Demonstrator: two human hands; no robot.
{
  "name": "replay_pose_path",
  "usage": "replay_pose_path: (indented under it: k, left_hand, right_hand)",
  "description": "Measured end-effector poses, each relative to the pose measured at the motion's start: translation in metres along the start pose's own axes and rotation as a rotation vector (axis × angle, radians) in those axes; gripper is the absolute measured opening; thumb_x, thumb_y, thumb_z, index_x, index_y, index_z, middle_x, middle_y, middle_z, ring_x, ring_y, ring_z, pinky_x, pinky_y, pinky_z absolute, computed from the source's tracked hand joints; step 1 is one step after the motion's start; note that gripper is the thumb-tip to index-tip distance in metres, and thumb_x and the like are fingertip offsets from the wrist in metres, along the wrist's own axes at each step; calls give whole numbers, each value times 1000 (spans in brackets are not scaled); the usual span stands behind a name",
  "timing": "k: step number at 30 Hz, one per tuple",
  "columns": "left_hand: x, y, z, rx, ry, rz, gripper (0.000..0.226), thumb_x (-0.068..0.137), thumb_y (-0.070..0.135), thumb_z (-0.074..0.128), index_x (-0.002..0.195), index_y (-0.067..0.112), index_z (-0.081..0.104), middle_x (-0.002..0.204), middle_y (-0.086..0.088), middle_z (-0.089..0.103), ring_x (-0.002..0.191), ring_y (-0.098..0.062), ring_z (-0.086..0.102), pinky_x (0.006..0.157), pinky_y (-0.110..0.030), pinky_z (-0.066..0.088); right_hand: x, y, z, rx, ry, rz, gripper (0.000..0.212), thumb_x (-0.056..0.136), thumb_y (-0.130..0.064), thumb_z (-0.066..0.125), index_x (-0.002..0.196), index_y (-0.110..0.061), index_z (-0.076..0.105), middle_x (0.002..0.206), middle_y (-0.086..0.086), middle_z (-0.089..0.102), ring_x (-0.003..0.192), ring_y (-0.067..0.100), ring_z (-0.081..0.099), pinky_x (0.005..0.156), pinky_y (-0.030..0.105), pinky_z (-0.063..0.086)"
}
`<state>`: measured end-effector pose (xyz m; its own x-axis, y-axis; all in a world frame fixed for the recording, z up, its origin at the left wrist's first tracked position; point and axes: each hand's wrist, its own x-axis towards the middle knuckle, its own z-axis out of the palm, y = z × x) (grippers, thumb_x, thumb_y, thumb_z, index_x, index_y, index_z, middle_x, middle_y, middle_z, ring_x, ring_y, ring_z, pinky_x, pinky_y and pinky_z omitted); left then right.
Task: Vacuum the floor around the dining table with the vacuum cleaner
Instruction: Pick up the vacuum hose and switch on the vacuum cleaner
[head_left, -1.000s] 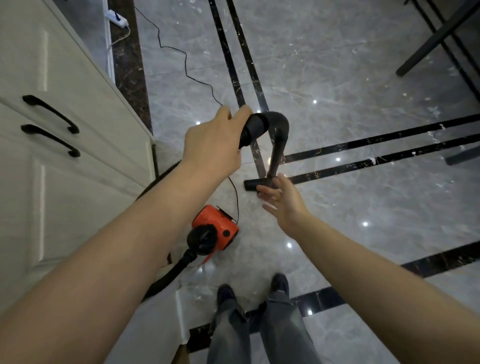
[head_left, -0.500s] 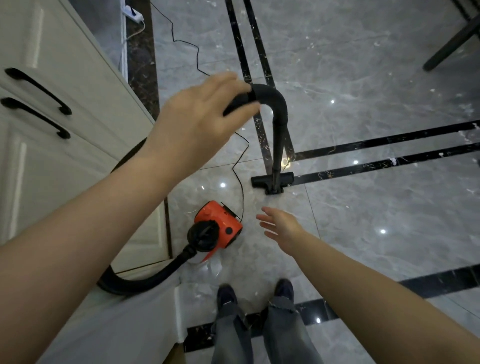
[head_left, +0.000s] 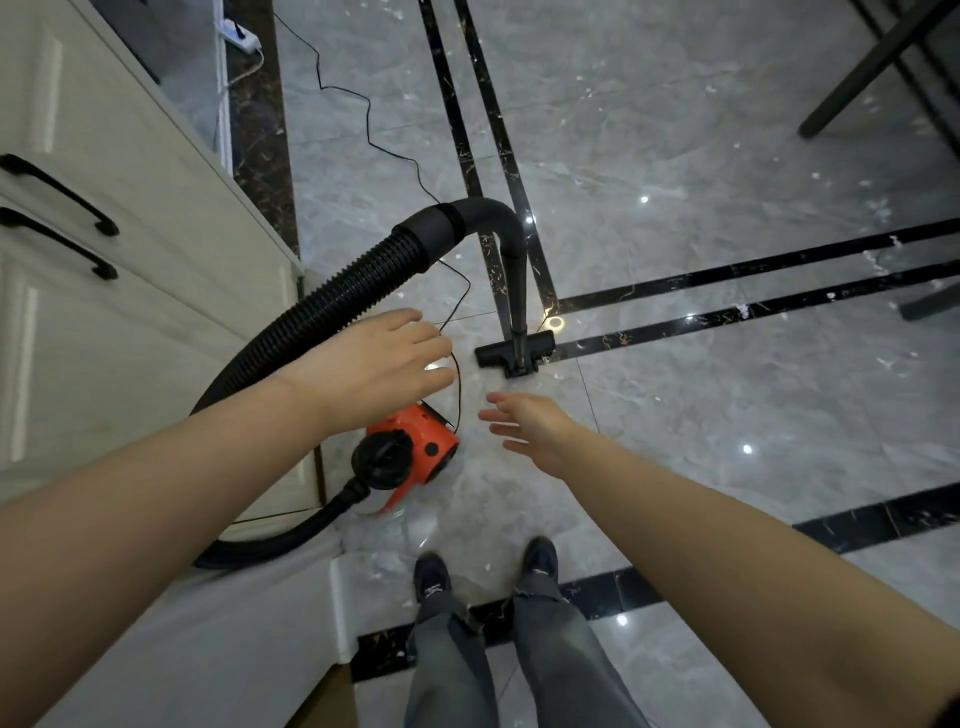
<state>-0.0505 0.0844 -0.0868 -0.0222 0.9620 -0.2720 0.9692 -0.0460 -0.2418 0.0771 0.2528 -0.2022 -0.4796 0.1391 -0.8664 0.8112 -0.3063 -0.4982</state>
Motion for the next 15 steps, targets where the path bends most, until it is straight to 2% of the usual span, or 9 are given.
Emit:
replay_pose_path:
  k: [3, 6, 8, 10, 13, 15]
  left_hand:
    - [-1, 5, -3, -134, -109, -82, 38, 92, 21, 50, 130, 24, 56, 128, 0, 57, 112, -23, 57, 99, -38, 44]
    - [0, 5, -7, -346, -328, -219, 52, 98, 36, 49, 148, 34, 35, 143, 6, 46, 124, -18, 51, 100, -33, 44]
    - [3, 1, 1, -601, -461, -343, 53, 98, 41, 50, 148, 38, 34, 140, 8, 48, 122, -17, 51, 100, -34, 45]
    - [7, 2, 23, -777, -524, -389, 49, 98, 43, 52, 145, 35, 40, 136, 8, 54, 118, -14, 53, 100, -32, 45]
    - [11, 5, 62, -922, -565, -423, 45, 97, 45, 54, 140, 34, 47, 132, 8, 59, 110, -12, 55, 96, -27, 43]
    - [12, 6, 85, -949, -582, -441, 42, 96, 45, 55, 137, 33, 51, 128, 8, 60, 106, -11, 53, 94, -27, 41]
  right_hand:
    - [-7, -10, -2, -51, -17, -26, 38, 105, -10, 44, 140, -17, 56, 128, 3, 68, 130, 24, 56, 108, 39, 41]
    - [-9, -20, 1, -152, -28, -88, 39, 102, -8, 52, 139, -18, 58, 127, 2, 68, 131, 25, 56, 107, 37, 40]
    - [-3, -25, 5, -217, -9, -146, 48, 99, -9, 60, 145, -17, 52, 142, 7, 60, 134, 28, 54, 101, 33, 39]
    - [7, -22, 10, -281, 37, -203, 58, 95, -12, 66, 150, -18, 47, 151, 9, 51, 137, 29, 51, 100, 34, 39]
    - [34, -3, 14, -352, 46, -229, 58, 95, -12, 66, 150, -18, 48, 151, 10, 50, 139, 28, 48, 106, 34, 40]
    - [55, 14, 16, -412, 11, -229, 54, 99, -12, 62, 151, -17, 47, 148, 11, 53, 136, 25, 50, 99, 28, 41]
